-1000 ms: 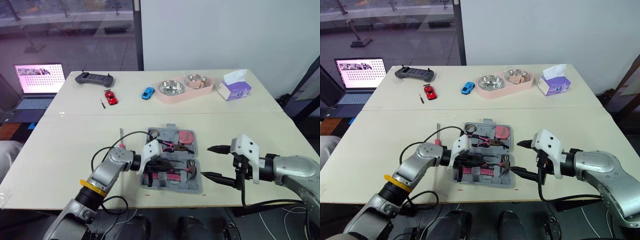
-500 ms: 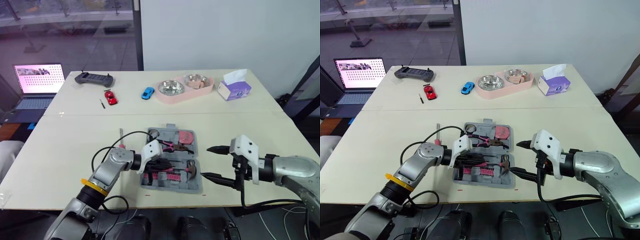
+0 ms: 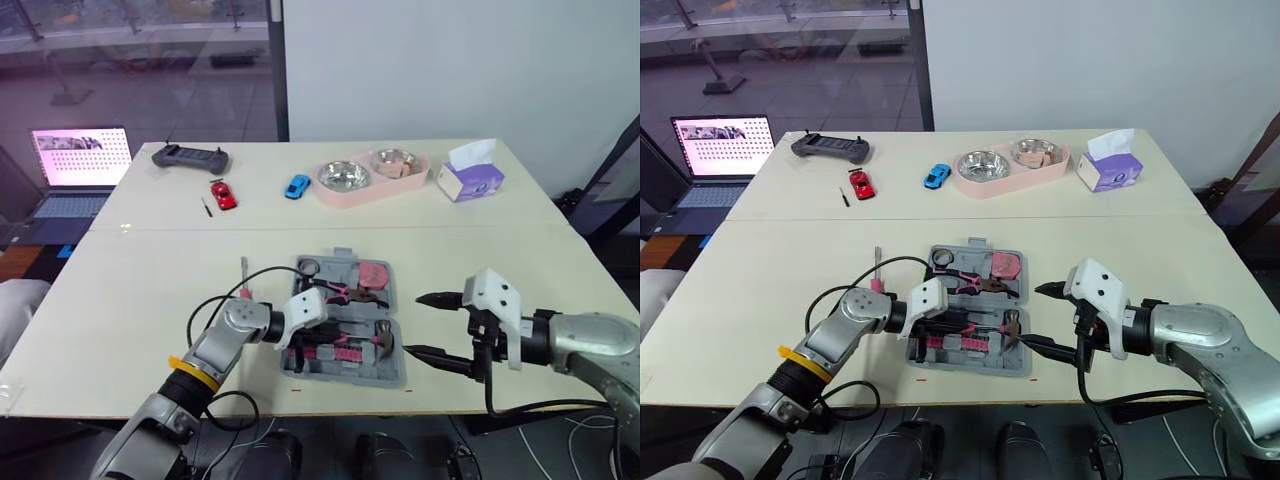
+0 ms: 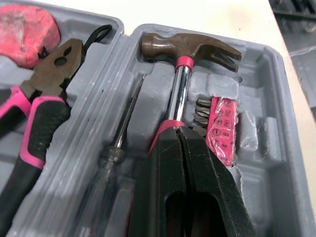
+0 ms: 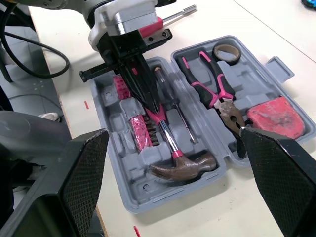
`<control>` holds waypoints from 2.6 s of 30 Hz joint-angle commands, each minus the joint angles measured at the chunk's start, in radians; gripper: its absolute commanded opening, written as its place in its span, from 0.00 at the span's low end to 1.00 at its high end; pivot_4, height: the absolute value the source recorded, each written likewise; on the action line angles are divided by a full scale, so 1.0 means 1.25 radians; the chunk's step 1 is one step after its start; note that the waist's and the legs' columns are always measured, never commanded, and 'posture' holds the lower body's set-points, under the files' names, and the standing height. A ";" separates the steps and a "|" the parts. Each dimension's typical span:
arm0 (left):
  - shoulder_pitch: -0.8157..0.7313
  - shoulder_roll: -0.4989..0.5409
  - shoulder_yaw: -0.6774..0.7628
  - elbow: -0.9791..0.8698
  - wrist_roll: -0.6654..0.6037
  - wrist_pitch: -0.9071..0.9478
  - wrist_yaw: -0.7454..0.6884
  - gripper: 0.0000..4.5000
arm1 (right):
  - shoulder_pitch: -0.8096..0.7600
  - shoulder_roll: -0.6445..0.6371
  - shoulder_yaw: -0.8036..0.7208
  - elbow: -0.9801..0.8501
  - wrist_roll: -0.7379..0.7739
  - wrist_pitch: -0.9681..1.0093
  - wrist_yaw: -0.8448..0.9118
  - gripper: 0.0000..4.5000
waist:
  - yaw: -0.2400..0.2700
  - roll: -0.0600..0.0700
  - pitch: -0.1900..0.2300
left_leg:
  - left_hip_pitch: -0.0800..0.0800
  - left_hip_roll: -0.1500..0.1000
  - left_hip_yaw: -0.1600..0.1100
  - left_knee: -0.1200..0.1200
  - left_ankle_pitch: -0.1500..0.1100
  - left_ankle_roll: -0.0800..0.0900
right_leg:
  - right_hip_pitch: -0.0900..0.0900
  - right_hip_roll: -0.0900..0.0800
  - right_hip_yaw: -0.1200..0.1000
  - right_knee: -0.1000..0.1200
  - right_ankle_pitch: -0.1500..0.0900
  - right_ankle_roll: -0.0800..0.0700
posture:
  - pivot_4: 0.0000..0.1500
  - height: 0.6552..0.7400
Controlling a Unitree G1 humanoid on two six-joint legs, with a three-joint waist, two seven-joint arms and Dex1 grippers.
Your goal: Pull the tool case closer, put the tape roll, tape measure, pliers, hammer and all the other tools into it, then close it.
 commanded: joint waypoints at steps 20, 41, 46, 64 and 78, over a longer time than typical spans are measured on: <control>0.021 0.008 -0.143 0.118 0.181 0.067 0.077 0.01 | 0.031 -0.012 -0.063 -0.063 0.039 0.021 -0.013 1.00 | 0.000 0.007 -0.017 | 0.010 0.000 0.000 0.000 -0.002 0.002 | 0.012 -0.002 0.000 -0.003 -0.005 0.005 | 1.00 1.00; 0.090 0.272 0.373 -0.372 -0.290 0.269 -0.098 0.01 | 0.081 0.009 -0.085 0.102 -0.049 -0.112 0.022 1.00 | -0.011 0.006 -0.010 | -0.010 0.000 0.000 0.000 -0.003 0.001 | -0.012 0.000 0.000 0.000 0.000 0.003 | 1.00 1.00; 0.290 0.403 0.507 -0.273 -0.246 0.124 -0.109 0.01 | 0.153 0.021 -0.182 0.155 -0.048 -0.138 0.033 1.00 | -0.019 0.009 -0.008 | -0.010 0.001 0.000 -0.001 -0.003 0.001 | -0.012 0.000 0.000 0.000 -0.002 0.000 | 1.00 1.00; 0.548 0.522 0.797 0.101 -0.239 -0.169 -0.111 1.00 | 0.287 0.018 -0.404 0.465 -0.118 -0.306 0.125 1.00 | -0.002 0.008 -0.005 | -0.010 0.001 0.003 -0.001 -0.004 -0.002 | -0.012 -0.003 0.001 -0.001 -0.002 -0.002 | 1.00 1.00; 0.518 0.486 0.766 -0.073 -0.276 -0.027 -0.051 1.00 | 0.262 0.046 -0.378 0.381 -0.089 -0.240 0.078 1.00 | -0.004 0.008 -0.005 | -0.010 0.001 0.003 -0.001 -0.003 0.000 | -0.012 -0.003 0.000 -0.001 -0.001 -0.002 | 1.00 1.00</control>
